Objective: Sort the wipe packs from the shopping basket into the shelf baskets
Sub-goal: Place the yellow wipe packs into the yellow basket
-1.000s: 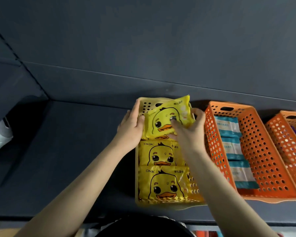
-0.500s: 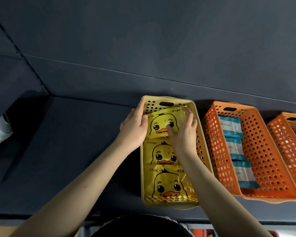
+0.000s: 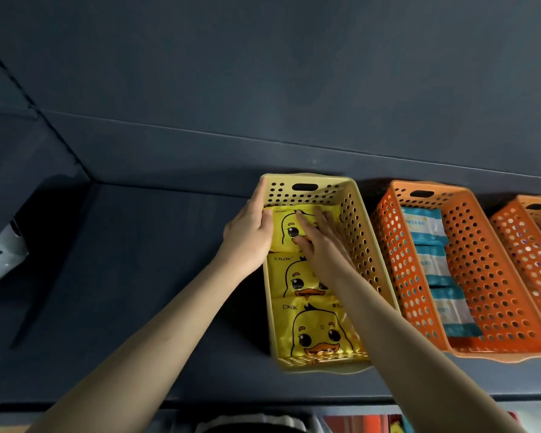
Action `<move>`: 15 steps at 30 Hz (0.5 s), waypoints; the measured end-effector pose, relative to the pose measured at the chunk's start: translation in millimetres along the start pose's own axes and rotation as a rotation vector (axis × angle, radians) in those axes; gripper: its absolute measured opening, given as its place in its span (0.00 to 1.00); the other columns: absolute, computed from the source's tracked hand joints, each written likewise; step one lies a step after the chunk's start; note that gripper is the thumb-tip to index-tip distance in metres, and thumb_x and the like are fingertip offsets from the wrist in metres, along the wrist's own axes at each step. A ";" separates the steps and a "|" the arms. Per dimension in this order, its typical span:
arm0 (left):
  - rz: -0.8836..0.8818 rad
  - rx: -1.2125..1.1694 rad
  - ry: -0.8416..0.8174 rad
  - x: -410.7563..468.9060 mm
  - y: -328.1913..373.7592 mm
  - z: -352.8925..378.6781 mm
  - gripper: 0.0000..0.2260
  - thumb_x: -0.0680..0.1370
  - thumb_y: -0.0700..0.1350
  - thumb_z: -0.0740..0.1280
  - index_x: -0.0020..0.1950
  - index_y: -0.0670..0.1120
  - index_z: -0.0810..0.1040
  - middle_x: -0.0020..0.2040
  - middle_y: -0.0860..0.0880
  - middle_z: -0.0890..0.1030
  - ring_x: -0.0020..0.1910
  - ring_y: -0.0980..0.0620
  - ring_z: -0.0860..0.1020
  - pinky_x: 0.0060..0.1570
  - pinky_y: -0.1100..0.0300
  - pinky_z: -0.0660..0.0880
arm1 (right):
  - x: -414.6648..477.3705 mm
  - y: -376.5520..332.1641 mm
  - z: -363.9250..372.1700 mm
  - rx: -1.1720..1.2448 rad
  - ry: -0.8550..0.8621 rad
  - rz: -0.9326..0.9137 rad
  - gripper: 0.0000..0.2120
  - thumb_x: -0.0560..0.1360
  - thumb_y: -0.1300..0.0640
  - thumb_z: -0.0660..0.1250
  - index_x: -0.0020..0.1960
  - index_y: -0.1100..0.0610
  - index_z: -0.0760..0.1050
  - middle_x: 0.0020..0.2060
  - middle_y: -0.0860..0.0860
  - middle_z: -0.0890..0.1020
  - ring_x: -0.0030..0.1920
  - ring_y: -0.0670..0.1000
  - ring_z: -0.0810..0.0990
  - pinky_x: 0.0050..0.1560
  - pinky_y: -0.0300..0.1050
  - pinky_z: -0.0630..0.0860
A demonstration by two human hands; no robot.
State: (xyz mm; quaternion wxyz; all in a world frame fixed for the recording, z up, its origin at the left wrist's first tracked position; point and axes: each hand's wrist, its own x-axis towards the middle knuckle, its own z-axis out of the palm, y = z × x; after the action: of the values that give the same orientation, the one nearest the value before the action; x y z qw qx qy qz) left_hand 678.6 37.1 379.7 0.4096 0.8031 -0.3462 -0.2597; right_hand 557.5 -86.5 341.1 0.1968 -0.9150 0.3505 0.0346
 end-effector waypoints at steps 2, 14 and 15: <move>0.015 0.020 -0.009 6.4 -1.6 -1.5 0.24 0.84 0.50 0.49 0.77 0.63 0.43 0.78 0.55 0.58 0.72 0.48 0.68 0.69 0.41 0.64 | 6.2 -1.1 -3.8 0.010 -0.024 0.018 0.26 0.82 0.45 0.54 0.77 0.41 0.51 0.79 0.48 0.44 0.77 0.50 0.38 0.73 0.47 0.36; 0.026 0.346 -0.050 18.3 11.9 -12.9 0.28 0.83 0.53 0.54 0.79 0.52 0.45 0.79 0.45 0.55 0.76 0.38 0.58 0.71 0.36 0.58 | -68.2 -20.7 -99.0 0.116 0.267 0.057 0.21 0.80 0.51 0.62 0.72 0.50 0.68 0.66 0.50 0.76 0.58 0.51 0.79 0.49 0.37 0.71; 0.060 0.403 -0.029 12.8 15.6 -16.3 0.27 0.83 0.53 0.55 0.79 0.50 0.48 0.79 0.43 0.54 0.76 0.37 0.57 0.70 0.36 0.59 | -82.1 -18.7 -107.3 0.089 0.298 0.055 0.20 0.80 0.51 0.62 0.72 0.50 0.69 0.65 0.51 0.77 0.59 0.51 0.78 0.50 0.37 0.69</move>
State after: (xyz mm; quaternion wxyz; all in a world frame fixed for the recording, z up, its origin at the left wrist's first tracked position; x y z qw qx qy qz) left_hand 692.7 28.5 399.7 0.2434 0.8542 -0.4208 -0.1846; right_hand 500.0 -63.5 462.7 0.1821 -0.8904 0.4019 -0.1118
